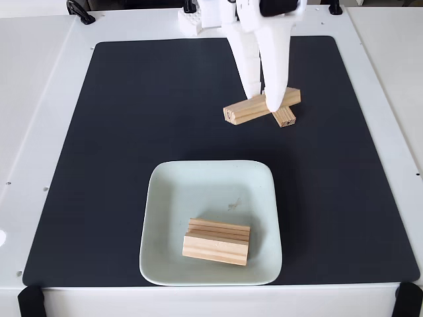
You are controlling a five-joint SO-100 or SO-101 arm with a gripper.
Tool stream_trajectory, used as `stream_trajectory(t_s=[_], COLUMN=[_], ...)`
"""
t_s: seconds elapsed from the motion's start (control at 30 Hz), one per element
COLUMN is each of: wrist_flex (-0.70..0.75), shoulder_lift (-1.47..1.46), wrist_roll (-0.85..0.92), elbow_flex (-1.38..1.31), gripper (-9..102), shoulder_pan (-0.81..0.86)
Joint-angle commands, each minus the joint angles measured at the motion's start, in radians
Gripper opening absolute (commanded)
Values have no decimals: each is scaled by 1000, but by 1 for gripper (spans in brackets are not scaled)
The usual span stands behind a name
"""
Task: Pick up the wooden block and place them on the plate.
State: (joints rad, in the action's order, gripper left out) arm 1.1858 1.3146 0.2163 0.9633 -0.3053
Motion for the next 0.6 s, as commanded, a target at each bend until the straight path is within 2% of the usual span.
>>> stream_trajectory(t_s=[0.0,0.57], wrist_flex=[-2,-8], shoulder_lift=[-92,-670], wrist_roll=[-66,-192], elbow_flex=[-155,-847], gripper=[-1,-1], shoulder_pan=[32,123])
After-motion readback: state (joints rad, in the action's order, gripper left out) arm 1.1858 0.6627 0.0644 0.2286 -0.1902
